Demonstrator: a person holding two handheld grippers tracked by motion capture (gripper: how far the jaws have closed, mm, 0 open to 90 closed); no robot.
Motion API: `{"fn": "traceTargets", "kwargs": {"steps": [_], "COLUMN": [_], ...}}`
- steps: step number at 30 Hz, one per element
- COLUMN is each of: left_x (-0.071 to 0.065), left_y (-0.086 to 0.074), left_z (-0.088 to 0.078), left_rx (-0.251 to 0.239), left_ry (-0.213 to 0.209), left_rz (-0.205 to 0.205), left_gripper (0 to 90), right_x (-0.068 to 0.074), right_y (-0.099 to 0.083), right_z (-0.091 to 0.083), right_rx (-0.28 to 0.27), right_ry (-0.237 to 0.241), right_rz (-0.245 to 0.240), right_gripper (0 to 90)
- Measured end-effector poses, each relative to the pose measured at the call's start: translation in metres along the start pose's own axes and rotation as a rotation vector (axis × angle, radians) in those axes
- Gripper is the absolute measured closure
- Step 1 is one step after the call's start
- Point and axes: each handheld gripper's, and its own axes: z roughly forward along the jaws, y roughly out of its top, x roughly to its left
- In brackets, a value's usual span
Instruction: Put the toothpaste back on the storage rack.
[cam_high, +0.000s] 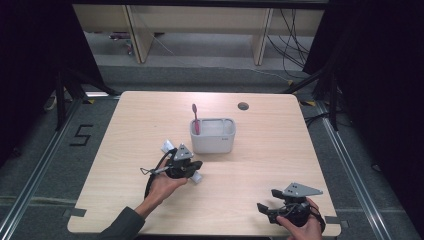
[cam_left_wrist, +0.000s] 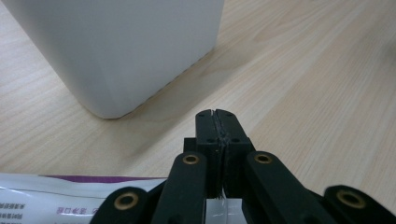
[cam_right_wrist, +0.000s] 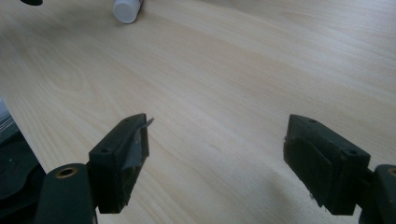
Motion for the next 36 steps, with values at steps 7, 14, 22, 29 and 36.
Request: {"fn": "traceTargets", "kwargs": {"steps": [7,14,22,29,36], "left_x": [0.003,0.008,0.007,0.009,0.016], "left_y": [-0.003,-0.007,-0.015,-0.027,-0.046], "left_z": [-0.002,-0.008,-0.018,-0.035,-0.062], "left_rx": [0.054,0.081,0.097,0.107,0.126], "left_ry": [-0.014,-0.023,-0.027,-0.029,-0.01], "left_rz": [0.013,0.007,0.032,0.037,0.044], "left_gripper": [87.2,87.4,87.4,86.9,86.5], "right_x": [-0.002,-0.002,-0.002,-0.002,-0.002], "right_y": [0.001,0.001,0.001,0.001,0.001], "right_z": [0.001,0.001,0.0,0.0,0.001], "right_rx": [-0.007,-0.003,-0.004,-0.008,-0.002], "right_ry": [0.003,-0.004,-0.008,-0.009,-0.001], "right_rz": [-0.021,-0.021,-0.021,-0.026,-0.017], "right_gripper": [23.3,23.3,23.3,23.3,23.3]}}
